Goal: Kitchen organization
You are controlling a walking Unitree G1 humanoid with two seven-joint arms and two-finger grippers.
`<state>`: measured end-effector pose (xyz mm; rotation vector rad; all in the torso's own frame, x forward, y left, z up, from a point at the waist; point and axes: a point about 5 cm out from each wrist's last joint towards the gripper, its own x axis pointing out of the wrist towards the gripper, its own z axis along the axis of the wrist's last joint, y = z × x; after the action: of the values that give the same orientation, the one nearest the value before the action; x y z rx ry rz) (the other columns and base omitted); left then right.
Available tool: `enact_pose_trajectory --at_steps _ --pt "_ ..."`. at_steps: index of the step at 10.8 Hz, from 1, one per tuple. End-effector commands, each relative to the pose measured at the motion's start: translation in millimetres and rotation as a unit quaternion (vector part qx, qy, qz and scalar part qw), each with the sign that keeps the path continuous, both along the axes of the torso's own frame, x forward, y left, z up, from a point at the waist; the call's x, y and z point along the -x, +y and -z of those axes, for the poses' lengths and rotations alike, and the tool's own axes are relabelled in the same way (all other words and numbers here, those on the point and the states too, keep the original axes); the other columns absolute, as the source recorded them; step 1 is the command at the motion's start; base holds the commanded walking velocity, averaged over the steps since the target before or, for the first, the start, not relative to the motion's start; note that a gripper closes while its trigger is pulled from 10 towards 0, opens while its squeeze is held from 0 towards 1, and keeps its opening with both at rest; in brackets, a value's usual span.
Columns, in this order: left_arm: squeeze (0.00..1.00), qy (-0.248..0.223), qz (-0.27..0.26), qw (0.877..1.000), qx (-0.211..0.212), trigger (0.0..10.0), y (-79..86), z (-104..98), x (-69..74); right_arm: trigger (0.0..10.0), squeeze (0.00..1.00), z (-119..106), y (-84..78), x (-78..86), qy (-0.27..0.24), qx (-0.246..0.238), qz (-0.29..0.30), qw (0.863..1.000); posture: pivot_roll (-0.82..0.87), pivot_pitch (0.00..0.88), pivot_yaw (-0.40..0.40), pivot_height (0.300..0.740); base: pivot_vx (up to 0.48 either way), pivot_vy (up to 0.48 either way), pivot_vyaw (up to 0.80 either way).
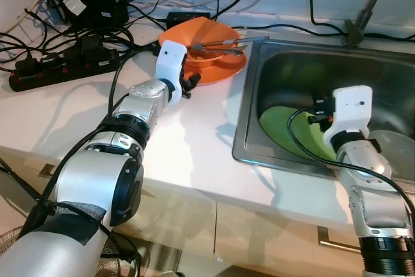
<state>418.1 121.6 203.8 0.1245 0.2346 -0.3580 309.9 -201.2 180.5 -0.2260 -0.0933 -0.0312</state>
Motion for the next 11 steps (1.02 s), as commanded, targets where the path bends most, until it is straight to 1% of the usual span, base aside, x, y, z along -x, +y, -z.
enact_pose_trajectory --at_steps 1,3,4,5,7,9,10,11 --pt "0.00 0.014 0.000 1.000 -0.001 10.0 -0.8 1 0.1 10.0 0.00 -3 0.7 3.2 -0.006 -0.002 0.002 1.000 -0.09 0.133 0.051 0.740 0.000 0.000 0.00" --pt "0.00 0.063 0.026 0.997 0.027 10.0 -10.6 19 6.5 10.0 0.00 1 3.1 2.7 0.000 -0.008 0.004 1.000 -0.06 0.130 0.052 0.740 0.000 0.000 0.00" --pt "0.00 0.074 0.036 0.996 0.028 10.0 -13.4 24 8.4 10.0 0.00 1 4.6 1.3 0.001 -0.010 0.003 1.000 -0.05 0.128 0.051 0.740 0.000 0.000 0.00" --pt "0.00 0.093 0.054 0.994 0.025 10.0 -15.9 33 12.5 10.0 0.00 0 6.6 -1.6 -0.001 -0.013 0.001 1.000 -0.04 0.123 0.050 0.740 0.000 0.000 0.00" --pt "0.00 0.116 0.077 0.990 0.030 10.0 -17.7 45 18.0 10.0 0.00 2 10.2 -6.3 0.001 -0.017 -0.003 1.000 0.00 0.114 0.039 0.740 0.000 0.000 0.00" --pt "0.00 0.079 0.075 0.994 0.016 10.0 -14.5 38 15.2 10.0 0.00 2 14.8 -9.8 -0.001 -0.022 -0.010 1.000 0.02 0.106 0.031 0.740 0.000 0.000 0.00" --pt "0.00 0.034 0.045 0.997 0.045 10.0 -12.4 31 11.8 10.0 0.00 1 17.1 -12.6 -0.003 -0.024 -0.015 1.000 0.02 0.106 0.026 0.740 0.000 0.000 0.00" --pt "0.00 0.024 0.029 0.998 0.052 10.0 -7.1 19 7.5 10.0 0.00 0 17.8 -12.7 -0.004 -0.024 -0.016 1.000 0.02 0.108 0.026 0.740 0.000 0.000 0.00"
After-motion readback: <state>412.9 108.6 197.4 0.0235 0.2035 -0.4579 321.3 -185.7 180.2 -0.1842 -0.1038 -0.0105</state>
